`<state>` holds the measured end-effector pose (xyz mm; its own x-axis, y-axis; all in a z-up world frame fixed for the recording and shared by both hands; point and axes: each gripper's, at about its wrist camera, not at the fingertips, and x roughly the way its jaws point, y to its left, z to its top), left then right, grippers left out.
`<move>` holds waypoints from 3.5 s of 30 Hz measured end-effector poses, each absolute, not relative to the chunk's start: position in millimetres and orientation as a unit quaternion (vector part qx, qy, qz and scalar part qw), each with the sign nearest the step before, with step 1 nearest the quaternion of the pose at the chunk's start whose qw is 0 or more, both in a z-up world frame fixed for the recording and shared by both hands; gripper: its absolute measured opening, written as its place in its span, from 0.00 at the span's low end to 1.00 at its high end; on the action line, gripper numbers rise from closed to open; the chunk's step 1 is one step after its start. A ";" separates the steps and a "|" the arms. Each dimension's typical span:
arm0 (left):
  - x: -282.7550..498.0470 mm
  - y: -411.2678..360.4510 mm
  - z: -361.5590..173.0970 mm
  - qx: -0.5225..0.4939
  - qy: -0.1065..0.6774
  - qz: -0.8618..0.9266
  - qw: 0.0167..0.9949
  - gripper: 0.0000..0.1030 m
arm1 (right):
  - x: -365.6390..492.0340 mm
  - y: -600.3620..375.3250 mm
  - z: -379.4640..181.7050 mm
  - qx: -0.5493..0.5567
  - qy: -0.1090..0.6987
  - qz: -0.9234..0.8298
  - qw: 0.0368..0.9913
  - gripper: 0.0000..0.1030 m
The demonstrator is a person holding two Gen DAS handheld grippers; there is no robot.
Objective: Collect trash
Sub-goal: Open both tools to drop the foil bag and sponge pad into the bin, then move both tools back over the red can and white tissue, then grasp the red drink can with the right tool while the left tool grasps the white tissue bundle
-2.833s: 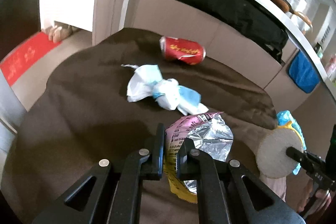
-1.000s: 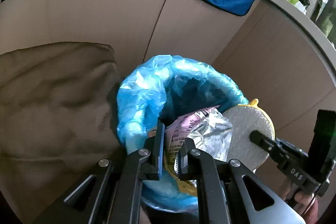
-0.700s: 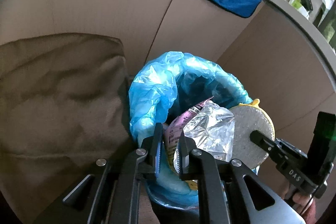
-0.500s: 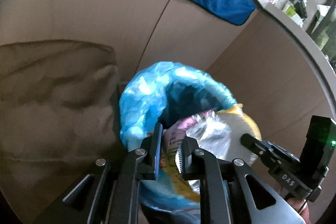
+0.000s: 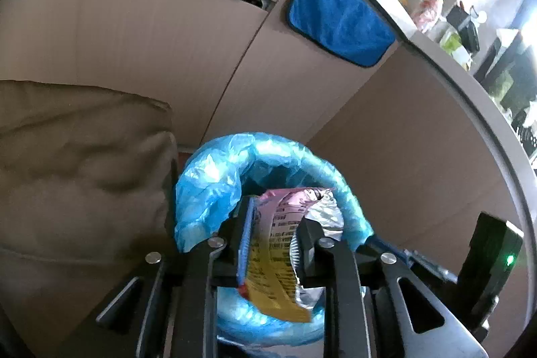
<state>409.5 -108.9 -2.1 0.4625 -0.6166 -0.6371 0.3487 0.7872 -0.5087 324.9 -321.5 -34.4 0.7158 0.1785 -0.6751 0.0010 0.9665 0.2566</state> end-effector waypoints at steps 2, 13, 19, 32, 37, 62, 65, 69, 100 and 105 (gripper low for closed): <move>410.1 -113.6 -1.1 -0.141 0.433 -0.283 0.844 0.28 | 323.9 -321.1 -34.6 0.120 0.375 0.050 0.918 0.29; 411.4 -121.7 -21.2 -0.125 0.460 -0.288 0.831 0.29 | 316.1 -327.8 -31.7 0.115 0.369 0.042 0.921 0.29; 405.6 -105.3 3.4 -0.125 0.426 -0.276 0.853 0.29 | 314.3 -331.1 -31.2 0.117 0.369 0.038 0.921 0.29; 362.8 7.3 20.8 -0.054 0.409 -0.167 0.896 0.29 | 327.8 -254.1 -5.9 0.099 0.372 0.109 0.916 0.30; 347.1 91.7 19.7 -0.082 0.402 -0.123 0.903 0.29 | 338.2 -176.9 12.5 0.054 0.375 0.165 0.911 0.30; 270.4 382.3 -38.4 -0.241 0.391 0.050 0.887 0.30 | 524.7 182.4 16.8 -0.090 0.392 0.346 0.848 0.32; 261.4 379.0 -42.2 -0.239 0.392 0.050 0.887 0.30 | 564.3 200.5 4.3 -0.089 0.420 0.345 0.834 0.32; 260.0 376.1 -44.7 -0.250 0.400 0.043 0.881 0.30 | 590.3 209.4 -14.6 -0.059 0.472 0.374 0.796 0.33; 229.3 377.3 -30.1 -0.309 0.377 0.076 0.870 0.32 | 422.6 205.7 -34.5 -0.156 0.510 0.528 0.661 0.54; 230.8 356.3 -28.3 -0.263 0.401 0.086 0.873 0.33 | 390.4 161.4 -26.1 -0.173 0.503 0.492 0.690 0.54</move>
<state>230.8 356.3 -28.3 0.6629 -0.0606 -0.7462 -0.3618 0.8467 -0.3902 390.4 161.4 -26.1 0.0109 0.5051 -0.8630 -0.8520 0.4564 0.2563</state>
